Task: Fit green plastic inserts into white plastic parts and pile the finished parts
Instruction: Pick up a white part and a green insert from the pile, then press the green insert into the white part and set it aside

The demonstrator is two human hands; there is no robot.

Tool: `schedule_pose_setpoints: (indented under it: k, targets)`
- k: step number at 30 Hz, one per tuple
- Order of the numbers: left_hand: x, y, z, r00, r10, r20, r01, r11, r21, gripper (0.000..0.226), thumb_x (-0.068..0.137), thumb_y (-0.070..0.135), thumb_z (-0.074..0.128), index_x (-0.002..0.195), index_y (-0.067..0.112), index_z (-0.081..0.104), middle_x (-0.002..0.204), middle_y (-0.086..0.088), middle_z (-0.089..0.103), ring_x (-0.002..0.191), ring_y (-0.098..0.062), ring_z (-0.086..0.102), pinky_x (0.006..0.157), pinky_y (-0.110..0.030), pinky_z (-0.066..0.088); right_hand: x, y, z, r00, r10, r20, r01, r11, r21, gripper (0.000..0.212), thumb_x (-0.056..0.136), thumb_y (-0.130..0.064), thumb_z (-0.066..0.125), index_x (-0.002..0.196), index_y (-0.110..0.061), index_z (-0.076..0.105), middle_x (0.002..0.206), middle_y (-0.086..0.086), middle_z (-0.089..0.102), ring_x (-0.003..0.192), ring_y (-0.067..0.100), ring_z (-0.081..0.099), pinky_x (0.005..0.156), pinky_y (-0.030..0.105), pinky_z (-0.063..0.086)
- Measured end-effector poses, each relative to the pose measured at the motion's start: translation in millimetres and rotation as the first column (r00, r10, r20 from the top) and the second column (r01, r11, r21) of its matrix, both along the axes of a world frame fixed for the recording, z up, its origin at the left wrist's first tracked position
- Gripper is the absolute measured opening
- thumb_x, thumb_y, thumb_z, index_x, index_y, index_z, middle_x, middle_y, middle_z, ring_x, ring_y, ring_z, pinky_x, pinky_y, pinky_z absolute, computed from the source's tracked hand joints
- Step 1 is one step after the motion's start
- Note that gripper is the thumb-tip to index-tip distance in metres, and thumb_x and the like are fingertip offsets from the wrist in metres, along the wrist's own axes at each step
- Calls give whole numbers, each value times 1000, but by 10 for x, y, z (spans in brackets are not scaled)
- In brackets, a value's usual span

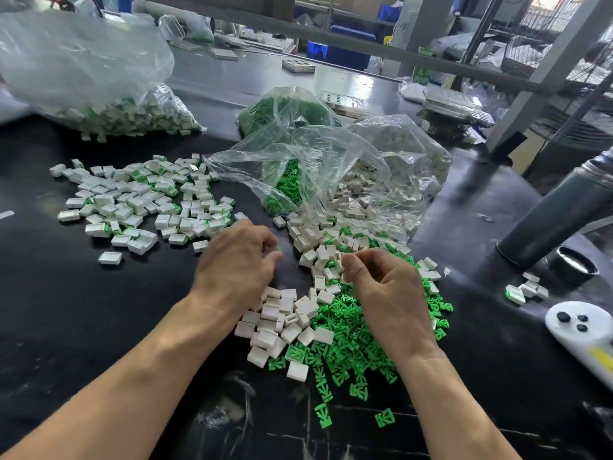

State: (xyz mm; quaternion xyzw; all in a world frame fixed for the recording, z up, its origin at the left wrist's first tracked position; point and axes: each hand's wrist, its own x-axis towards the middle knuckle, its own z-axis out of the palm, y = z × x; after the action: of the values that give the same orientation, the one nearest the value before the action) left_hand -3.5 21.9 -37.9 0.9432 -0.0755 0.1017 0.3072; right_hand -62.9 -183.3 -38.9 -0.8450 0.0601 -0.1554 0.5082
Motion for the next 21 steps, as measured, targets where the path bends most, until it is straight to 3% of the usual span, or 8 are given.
schedule_pose_setpoints:
  k: [6, 12, 14, 18, 21]
  targets:
    - [161, 203, 27, 977, 207, 46, -212, 953, 217, 19, 94, 29, 70, 110, 21, 75, 113, -9, 66, 105, -31, 64, 94, -40, 48, 13, -64, 0, 999, -17, -41, 12, 993, -120, 11, 97, -35, 71, 87, -31, 73, 78, -15, 71, 73, 1, 65, 61, 12, 47]
    - [205, 252, 19, 962, 261, 82, -272, 944, 188, 22, 91, 21, 70, 113, 19, 72, 115, -11, 59, 108, -34, 59, 94, -45, 45, 15, -143, 28, 993, 5, -117, -32, 971, -237, 6, 93, -32, 76, 98, -33, 79, 96, -20, 69, 94, 3, 63, 90, 32, 53]
    - [177, 210, 36, 978, 196, 72, -202, 974, 99, 15, 90, 25, 74, 105, 23, 72, 109, -5, 61, 102, -29, 62, 90, -40, 48, 15, -139, 29, 992, 4, -126, -44, 945, -323, 6, 92, -35, 76, 99, -34, 78, 95, -22, 65, 93, 1, 60, 90, 32, 52]
    - [14, 14, 34, 994, -78, -77, 70, 992, -103, 9, 89, 32, 77, 84, 34, 69, 88, 17, 64, 82, 1, 60, 73, -23, 50, 29, -70, 1, 990, -12, -144, -62, 866, -497, 11, 93, -43, 73, 104, -40, 75, 96, -25, 56, 85, -6, 52, 81, 22, 38]
    - [-109, -170, -38, 975, -189, -119, 176, 978, -108, 12, 88, 45, 75, 84, 37, 67, 88, 18, 60, 82, 3, 56, 69, -21, 42, 52, 6, -6, 986, -40, -163, -62, 817, -574, 18, 93, -49, 71, 110, -42, 72, 102, -21, 54, 90, 2, 54, 86, 24, 39]
